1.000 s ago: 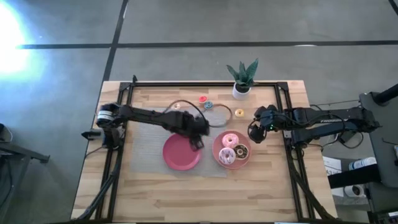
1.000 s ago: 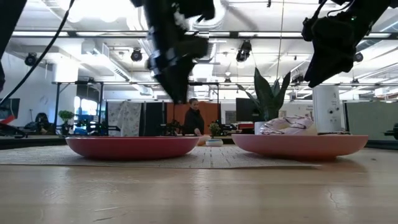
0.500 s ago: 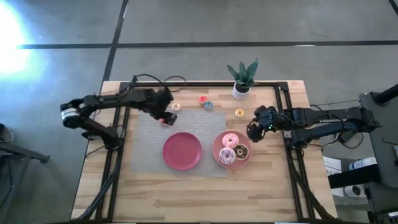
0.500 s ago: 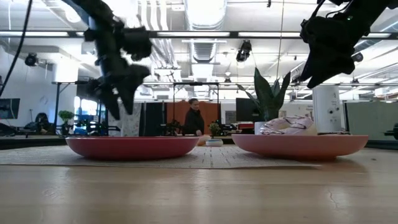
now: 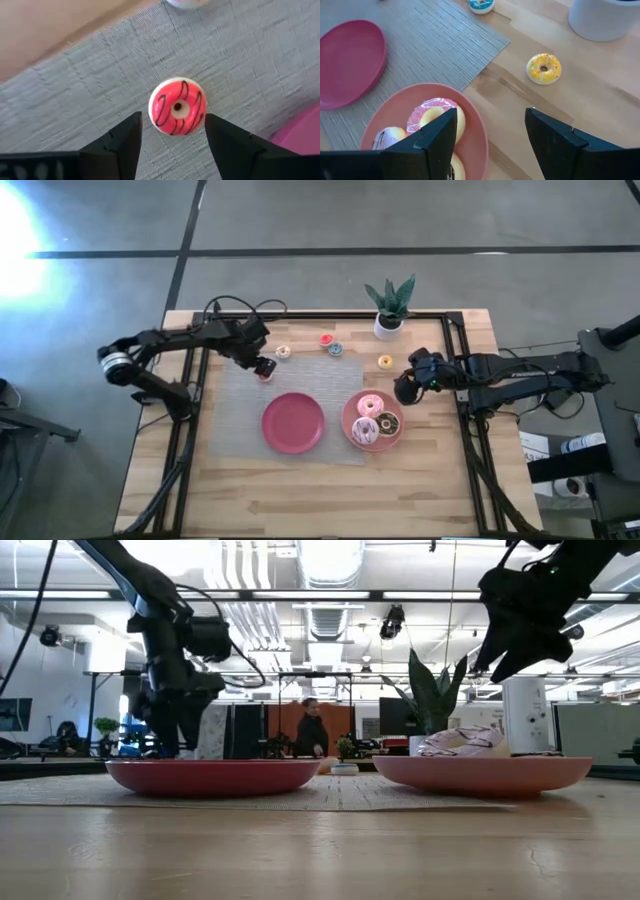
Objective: Pick & Place donuts
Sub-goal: Put the small orange donut on the pink plate
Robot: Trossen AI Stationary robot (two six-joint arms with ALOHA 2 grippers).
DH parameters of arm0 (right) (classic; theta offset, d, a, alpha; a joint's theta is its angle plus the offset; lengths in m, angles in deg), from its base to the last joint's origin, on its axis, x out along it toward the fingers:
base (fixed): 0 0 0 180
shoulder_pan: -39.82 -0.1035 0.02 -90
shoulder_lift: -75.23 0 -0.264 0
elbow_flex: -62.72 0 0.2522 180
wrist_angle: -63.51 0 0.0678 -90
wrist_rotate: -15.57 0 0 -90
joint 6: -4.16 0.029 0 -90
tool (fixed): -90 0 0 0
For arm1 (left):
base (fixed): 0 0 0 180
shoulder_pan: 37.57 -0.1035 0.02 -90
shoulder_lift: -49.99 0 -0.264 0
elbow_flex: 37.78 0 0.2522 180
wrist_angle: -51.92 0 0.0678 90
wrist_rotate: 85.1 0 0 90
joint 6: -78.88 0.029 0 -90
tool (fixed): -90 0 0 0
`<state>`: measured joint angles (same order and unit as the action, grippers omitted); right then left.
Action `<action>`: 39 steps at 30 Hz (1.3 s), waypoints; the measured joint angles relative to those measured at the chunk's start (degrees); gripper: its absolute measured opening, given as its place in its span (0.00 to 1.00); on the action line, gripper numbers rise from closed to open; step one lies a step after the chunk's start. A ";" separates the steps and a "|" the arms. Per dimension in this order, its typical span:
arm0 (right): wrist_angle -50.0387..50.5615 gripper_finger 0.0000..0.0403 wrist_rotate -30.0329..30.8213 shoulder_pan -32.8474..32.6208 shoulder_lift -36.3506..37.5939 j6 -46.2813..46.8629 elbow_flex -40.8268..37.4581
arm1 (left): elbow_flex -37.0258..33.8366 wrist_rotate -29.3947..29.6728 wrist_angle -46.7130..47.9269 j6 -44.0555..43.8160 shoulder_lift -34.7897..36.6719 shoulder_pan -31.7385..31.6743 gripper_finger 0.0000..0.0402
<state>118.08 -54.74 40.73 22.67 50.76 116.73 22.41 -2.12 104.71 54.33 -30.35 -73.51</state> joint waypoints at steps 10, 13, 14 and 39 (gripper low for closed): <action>-2.61 0.56 -0.04 -0.01 -3.93 0.39 0.00 | -0.91 -0.56 -4.60 3.80 -3.97 -0.37 0.42; -3.03 0.56 -0.11 0.00 -5.18 0.39 0.00 | -0.67 -0.95 -4.78 5.21 -5.09 -0.39 0.39; -3.08 0.56 -0.21 -0.01 -5.61 0.39 0.00 | -0.69 -1.10 -4.88 5.58 -5.39 -0.44 0.38; -3.89 0.56 -0.61 -0.01 -7.99 0.00 0.00 | 8.89 -1.66 2.73 3.36 1.91 5.89 0.00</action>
<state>114.19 -55.36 40.71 14.68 50.76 116.73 31.30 -3.78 107.44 57.69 -28.44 -67.62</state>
